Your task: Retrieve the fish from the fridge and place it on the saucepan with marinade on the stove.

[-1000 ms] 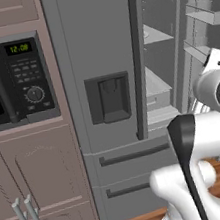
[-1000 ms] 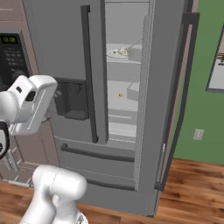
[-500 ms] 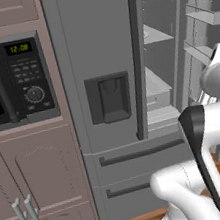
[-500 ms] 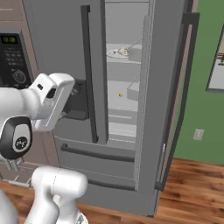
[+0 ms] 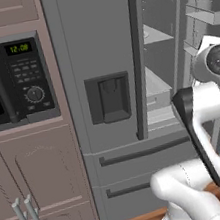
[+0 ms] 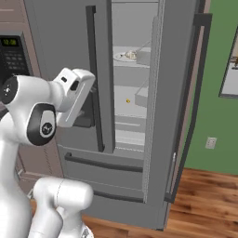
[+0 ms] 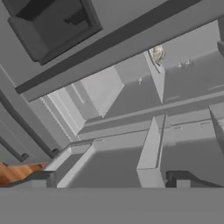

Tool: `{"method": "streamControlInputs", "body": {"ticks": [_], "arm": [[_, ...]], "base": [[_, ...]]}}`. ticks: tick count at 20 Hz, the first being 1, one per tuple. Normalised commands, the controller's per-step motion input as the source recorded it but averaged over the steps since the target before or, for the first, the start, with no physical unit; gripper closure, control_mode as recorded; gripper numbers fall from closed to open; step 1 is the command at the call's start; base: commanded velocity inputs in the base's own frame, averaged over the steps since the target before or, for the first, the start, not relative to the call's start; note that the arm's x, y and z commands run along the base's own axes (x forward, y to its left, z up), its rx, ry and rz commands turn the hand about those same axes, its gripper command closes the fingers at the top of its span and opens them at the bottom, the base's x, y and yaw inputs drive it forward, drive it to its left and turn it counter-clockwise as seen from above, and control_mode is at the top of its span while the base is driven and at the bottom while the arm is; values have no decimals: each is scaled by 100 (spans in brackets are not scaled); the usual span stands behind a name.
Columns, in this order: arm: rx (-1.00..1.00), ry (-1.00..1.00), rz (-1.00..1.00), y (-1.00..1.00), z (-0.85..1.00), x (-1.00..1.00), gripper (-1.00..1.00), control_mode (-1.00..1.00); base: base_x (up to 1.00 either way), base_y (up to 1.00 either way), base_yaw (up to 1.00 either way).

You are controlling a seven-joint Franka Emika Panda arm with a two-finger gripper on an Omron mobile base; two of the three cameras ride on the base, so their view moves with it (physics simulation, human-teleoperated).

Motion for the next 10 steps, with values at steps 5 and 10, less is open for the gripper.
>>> {"method": "streamControlInputs", "body": {"ticks": [5, 10], "arm": [[-13, -21, 0, 0, -26, 5, -100, -100], [-18, -23, -3, -1, -27, 1, -100, -100]], "base": [[0, 0, 0], [0, 0, 0]]}}
